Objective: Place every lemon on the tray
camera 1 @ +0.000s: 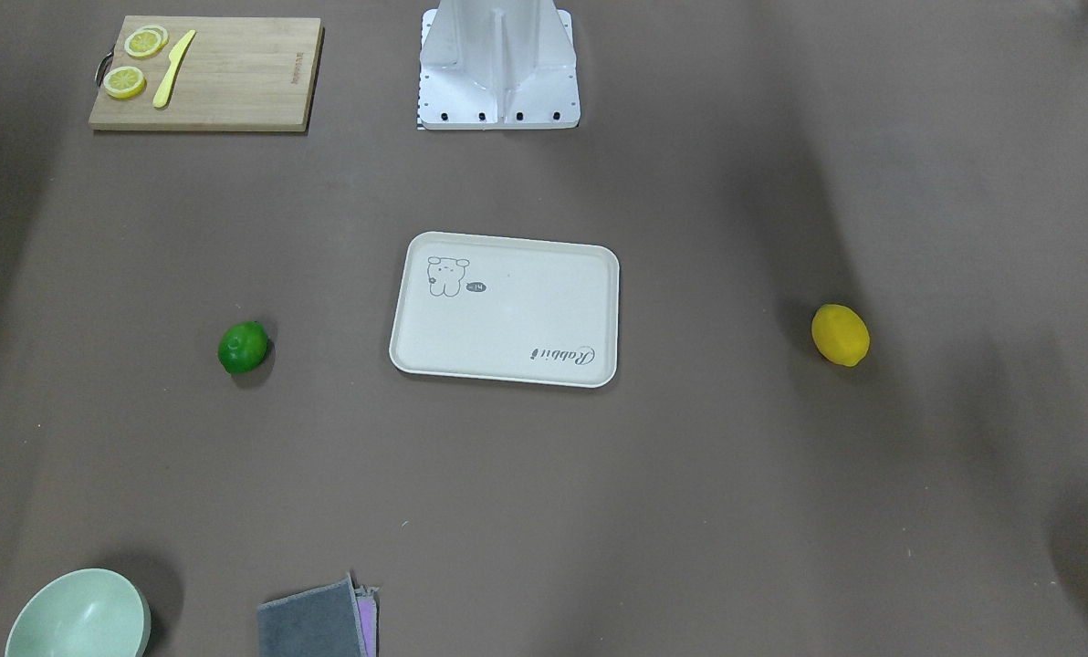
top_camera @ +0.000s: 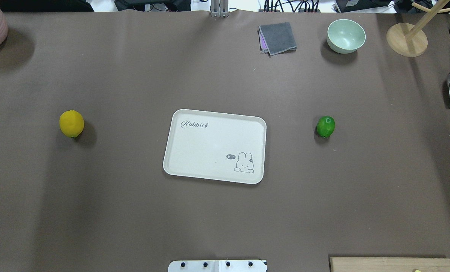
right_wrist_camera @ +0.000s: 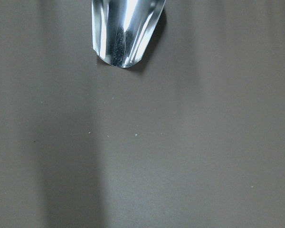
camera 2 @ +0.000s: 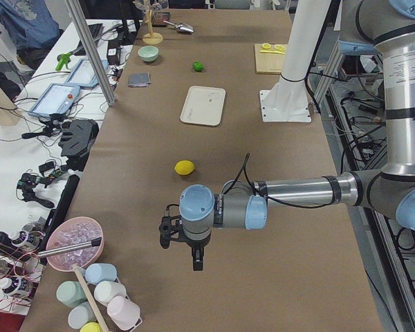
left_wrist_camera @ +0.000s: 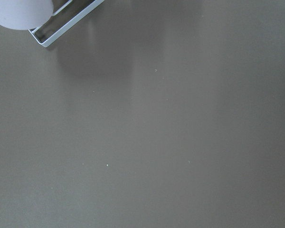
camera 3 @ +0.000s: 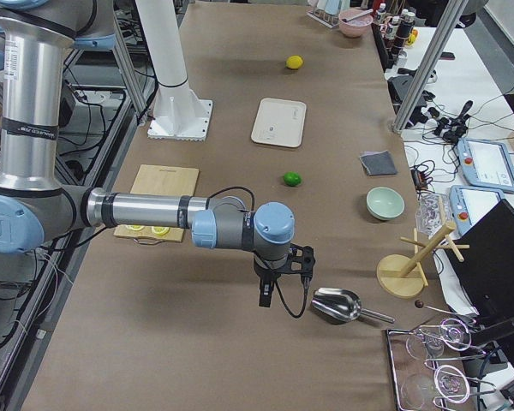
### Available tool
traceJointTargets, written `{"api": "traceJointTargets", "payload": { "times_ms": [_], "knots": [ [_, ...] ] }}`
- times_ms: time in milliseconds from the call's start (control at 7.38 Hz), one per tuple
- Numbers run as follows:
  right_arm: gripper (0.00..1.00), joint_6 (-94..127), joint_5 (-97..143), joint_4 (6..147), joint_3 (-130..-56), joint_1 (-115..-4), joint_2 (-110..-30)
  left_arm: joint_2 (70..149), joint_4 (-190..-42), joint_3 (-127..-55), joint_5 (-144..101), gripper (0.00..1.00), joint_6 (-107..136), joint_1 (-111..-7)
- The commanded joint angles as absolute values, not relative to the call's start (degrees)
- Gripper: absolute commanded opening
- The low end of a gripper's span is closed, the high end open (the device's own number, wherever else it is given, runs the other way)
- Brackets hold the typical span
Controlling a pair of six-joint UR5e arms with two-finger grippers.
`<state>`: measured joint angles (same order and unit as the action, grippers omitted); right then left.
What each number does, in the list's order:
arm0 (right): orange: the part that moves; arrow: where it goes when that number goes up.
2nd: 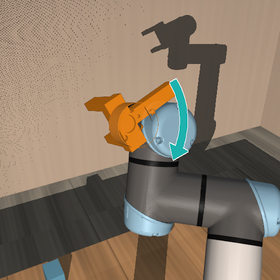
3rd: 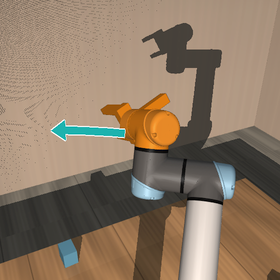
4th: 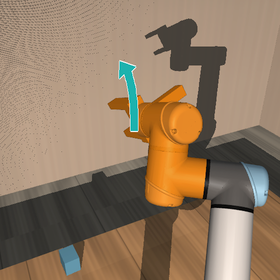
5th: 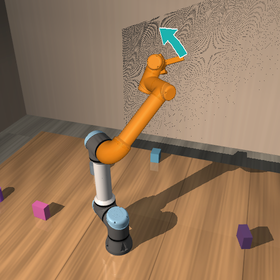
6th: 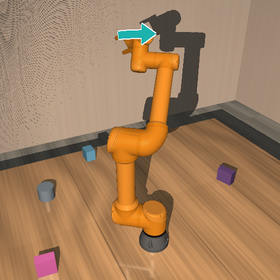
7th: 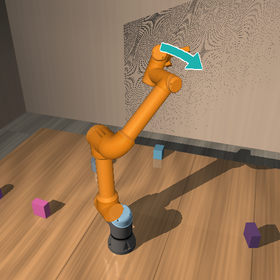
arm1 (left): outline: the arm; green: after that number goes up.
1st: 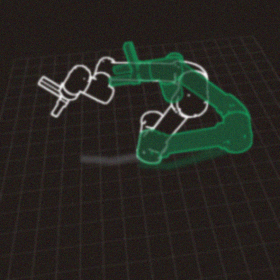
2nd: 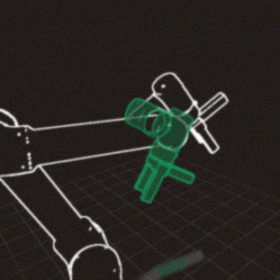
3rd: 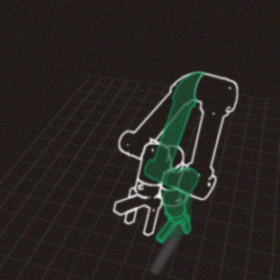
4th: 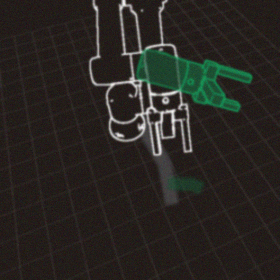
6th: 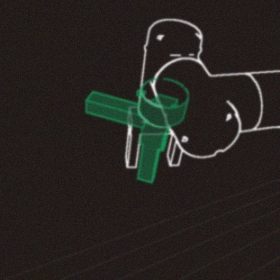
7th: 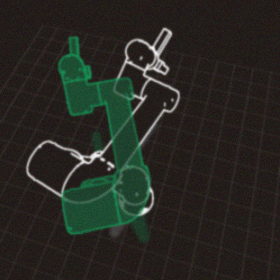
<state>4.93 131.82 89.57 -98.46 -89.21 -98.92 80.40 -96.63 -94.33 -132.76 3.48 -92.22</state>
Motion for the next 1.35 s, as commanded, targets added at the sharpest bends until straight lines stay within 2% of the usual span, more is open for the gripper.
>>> {"api": "traceJointTargets", "payload": {
  "times_ms": [0, 406, 948, 1219],
  "knots": [
    [1.0, 4.9, 131.8, 89.8, -98.4, -89.2, -99.0, 80.4, -96.5, -93.8, -132.8, 0.98, 3.7, -92.1],
    [1.0, 6.1, 137.4, 90.0, -99.8, -89.2, -99.9, 80.6, -96.3, -93.6, -133.2, 0.98, 3.5, -91.8],
    [1.0, 11.0, 138.1, 89.7, -104.3, -81.6, -99.3, 80.5, -96.9, -91.0, -132.9, 0.98, 3.4, -91.5],
    [1.0, 20.8, 137.3, 89.2, -109.1, -74.6, -98.9, 80.9, -96.9, -92.3, -133.5, 0.98, 3.9, -90.9]
  ]
}}
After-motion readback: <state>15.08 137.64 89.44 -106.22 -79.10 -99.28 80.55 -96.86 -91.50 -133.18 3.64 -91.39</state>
